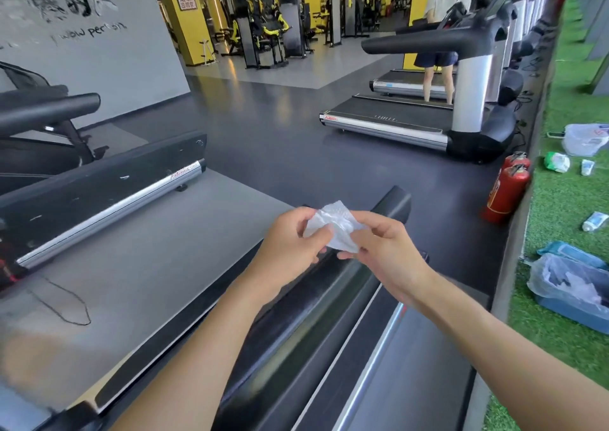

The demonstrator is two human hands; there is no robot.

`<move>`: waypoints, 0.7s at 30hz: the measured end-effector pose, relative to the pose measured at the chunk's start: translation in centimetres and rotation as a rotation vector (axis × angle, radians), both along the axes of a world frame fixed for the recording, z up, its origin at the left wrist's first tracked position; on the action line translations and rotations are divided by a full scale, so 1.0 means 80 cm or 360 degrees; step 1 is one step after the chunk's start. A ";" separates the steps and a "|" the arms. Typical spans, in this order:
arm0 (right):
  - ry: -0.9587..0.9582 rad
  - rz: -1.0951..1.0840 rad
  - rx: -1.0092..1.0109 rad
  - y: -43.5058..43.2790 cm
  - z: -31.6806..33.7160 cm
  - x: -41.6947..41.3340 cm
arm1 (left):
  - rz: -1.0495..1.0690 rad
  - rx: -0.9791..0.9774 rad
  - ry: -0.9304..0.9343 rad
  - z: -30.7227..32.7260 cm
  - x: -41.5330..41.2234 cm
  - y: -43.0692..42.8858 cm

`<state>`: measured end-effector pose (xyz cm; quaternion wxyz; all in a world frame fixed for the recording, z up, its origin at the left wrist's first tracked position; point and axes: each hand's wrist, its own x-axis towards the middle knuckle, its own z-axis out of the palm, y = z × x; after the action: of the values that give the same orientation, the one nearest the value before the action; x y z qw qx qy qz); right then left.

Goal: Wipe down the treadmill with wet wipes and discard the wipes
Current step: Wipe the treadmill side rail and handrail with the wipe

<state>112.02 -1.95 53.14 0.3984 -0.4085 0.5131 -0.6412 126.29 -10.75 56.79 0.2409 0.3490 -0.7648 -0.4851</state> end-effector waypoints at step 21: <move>0.1629 -0.0296 -0.0498 0.081 -0.051 0.409 | 0.0178 -0.0895 -0.0434 -0.020 0.423 0.109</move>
<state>144.70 4.55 49.04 -0.0264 -0.6759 0.5739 -0.4616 160.13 -2.00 55.18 0.2496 0.3720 -0.8738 -0.1893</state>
